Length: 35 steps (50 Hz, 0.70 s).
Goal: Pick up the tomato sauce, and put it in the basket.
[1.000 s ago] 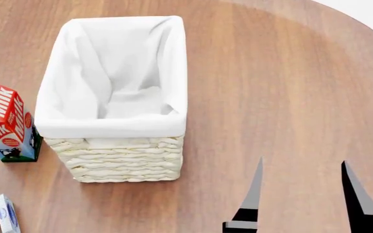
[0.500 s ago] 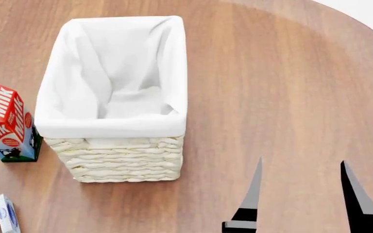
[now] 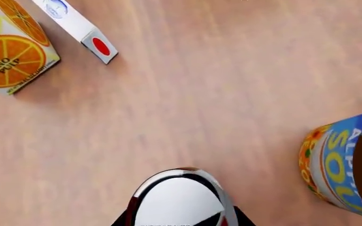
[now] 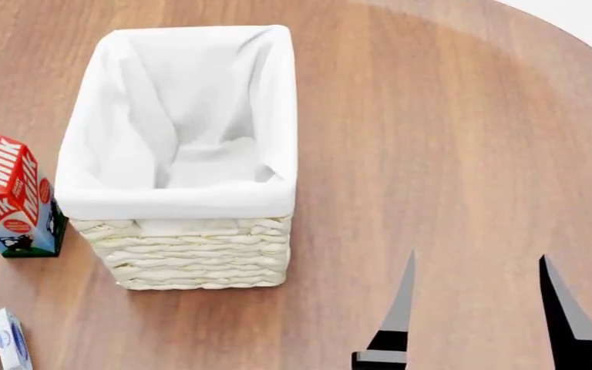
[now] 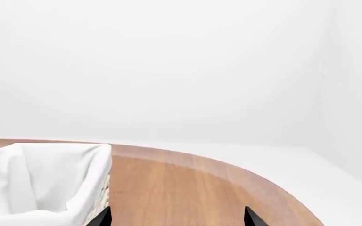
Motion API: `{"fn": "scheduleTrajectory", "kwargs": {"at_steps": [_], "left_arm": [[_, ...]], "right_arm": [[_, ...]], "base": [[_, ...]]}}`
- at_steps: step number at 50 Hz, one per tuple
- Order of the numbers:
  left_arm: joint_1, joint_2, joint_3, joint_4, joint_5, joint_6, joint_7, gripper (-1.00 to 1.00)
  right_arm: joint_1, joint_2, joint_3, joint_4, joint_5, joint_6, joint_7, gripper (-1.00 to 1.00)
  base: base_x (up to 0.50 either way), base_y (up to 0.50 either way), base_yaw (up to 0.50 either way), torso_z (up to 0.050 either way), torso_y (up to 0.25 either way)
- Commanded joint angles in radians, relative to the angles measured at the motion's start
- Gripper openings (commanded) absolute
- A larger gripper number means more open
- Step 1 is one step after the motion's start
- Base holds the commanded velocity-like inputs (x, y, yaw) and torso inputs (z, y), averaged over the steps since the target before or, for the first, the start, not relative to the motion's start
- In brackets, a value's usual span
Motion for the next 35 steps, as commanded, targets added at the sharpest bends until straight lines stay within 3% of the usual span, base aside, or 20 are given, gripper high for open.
{"fn": "scheduleTrajectory", "kwargs": {"at_steps": [1, 18, 21, 35], "left_arm": [[-0.001, 0.029, -0.013, -0.024, 0.044, 0.054, 0.015, -1.00], [-0.001, 0.013, -0.038, 0.046, 0.033, 0.087, 0.020, -1.00], [-0.029, -0.006, -0.095, 0.137, -0.057, 0.002, -0.015, -1.00], [-0.209, -0.029, -0.226, 0.313, -0.270, -0.118, -0.100, -1.00]], "right_arm": [[0.001, -0.018, 0.014, -0.007, -0.017, 0.001, -0.032, 1.00], [0.001, -0.015, 0.008, 0.000, -0.016, -0.006, -0.030, 1.00], [0.001, -0.014, 0.008, 0.002, -0.015, -0.008, -0.030, 1.00], [0.002, -0.011, 0.010, 0.004, -0.006, -0.011, -0.027, 1.00]], "base": [[0.00, 0.00, 0.00, 0.000, 0.000], [0.00, 0.00, 0.00, 0.000, -0.001], [0.00, 0.00, 0.00, 0.000, 0.000], [0.00, 0.00, 0.00, 0.000, 0.000]]}}
